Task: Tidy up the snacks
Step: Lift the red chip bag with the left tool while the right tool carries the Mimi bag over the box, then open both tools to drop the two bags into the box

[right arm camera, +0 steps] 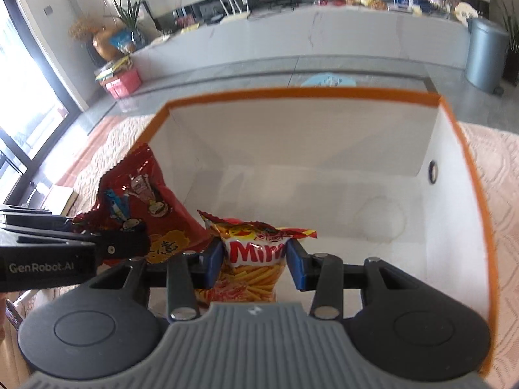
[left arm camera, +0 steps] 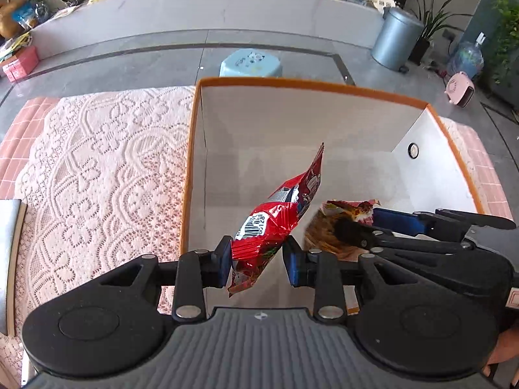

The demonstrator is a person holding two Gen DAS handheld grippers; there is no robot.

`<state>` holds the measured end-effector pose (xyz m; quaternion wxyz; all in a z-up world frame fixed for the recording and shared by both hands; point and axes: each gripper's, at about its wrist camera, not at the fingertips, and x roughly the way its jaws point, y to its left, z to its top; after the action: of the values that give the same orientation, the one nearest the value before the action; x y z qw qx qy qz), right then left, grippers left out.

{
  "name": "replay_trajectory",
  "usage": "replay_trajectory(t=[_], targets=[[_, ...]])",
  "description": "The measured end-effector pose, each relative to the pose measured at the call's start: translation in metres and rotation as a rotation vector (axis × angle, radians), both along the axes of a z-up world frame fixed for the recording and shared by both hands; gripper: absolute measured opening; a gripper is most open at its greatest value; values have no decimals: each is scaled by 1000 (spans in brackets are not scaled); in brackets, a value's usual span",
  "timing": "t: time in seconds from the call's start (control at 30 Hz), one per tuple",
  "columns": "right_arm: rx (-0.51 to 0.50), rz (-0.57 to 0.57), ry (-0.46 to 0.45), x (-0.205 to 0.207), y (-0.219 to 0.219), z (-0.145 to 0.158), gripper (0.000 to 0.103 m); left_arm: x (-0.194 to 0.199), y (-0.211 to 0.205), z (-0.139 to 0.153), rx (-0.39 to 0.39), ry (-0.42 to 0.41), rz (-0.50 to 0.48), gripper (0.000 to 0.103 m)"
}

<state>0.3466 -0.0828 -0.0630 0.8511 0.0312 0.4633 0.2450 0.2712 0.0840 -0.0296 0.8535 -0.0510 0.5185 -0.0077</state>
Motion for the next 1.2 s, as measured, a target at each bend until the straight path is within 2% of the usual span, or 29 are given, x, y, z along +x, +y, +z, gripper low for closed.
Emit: replay_trajectory(t=[0.23,0.3,0.37,0.47,0.57,0.67,0.77,0.83,0.97,1.2], targets=[[-23,15,44,5,20,-10,40,2,-2,-6,39,22,-7,37],[-8,9,64,7,21,-13,40,0,-2,-2,54,7,-1,37],[4,-6,78,6,22,-17,40,-3,0,0,64,-3,-1,44],[-1,-10,79,4,25,-19,40,-8,4,7,54,-26,4,47],[4,-10,85,2,25,-19,42,-15,10,16,48,-81,40,48],[1,-12,82,-1,27,-17,44,-26,15,29,27,-154,70,54],[-16,-12,63,-4,30,-13,49,-35,13,40,56,-214,75,54],[-20,-16,53,-7,31,-9,51,-40,15,45,49,-232,78,54],[-21,-29,41,-14,28,-1,51,-47,12,50,26,-247,79,54],[-14,-41,3,-36,19,19,53,-72,8,47,15,-223,68,54]])
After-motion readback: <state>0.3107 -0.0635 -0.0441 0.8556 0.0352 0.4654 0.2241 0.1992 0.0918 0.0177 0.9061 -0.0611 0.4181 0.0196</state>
